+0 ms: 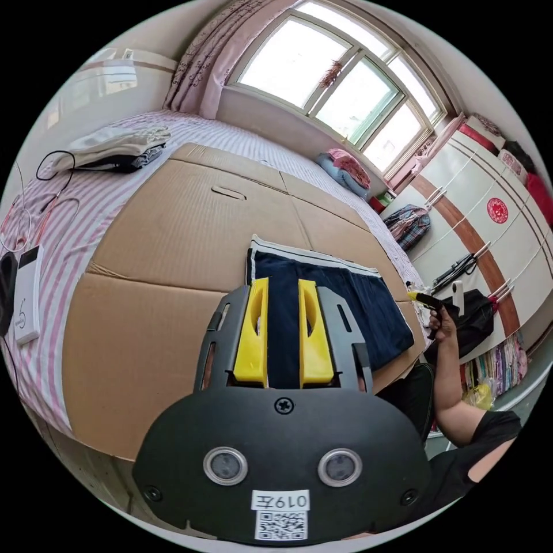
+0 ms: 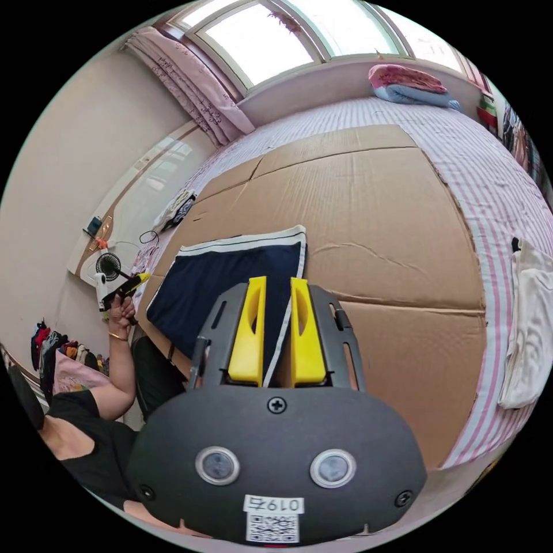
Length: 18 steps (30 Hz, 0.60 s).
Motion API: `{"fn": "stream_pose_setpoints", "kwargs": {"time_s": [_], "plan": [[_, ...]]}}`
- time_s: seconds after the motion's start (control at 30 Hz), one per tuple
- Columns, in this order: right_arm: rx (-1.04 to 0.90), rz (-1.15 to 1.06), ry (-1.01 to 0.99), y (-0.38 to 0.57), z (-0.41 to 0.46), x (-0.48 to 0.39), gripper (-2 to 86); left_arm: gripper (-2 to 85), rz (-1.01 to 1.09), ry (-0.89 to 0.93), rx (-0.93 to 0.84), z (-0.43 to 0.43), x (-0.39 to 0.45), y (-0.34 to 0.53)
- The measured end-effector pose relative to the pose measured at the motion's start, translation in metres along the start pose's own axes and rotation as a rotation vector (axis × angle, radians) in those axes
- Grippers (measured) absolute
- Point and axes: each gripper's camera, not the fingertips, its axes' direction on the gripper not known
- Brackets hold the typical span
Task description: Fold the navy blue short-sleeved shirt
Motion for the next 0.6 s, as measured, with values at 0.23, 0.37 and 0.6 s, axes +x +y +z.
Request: {"fn": "stream_pose_setpoints", "kwargs": {"time_s": [0.23,0.37,0.6], "plan": [[-0.137,0.001,0.152,-0.003,0.044,0.023,9.2,7.5,0.055,-0.105,-0.059,-0.004,-0.024,-0.017],[-0.119,0.051,0.053,-0.01,0.037,0.065,9.3,8.0,0.002,-0.028,-0.065,-0.01,-0.059,-0.012],[-0.184,0.062,0.031,-0.015,0.042,0.106,9.5,9.2,-0.053,0.013,-0.1,-0.033,-0.094,-0.036]]}}
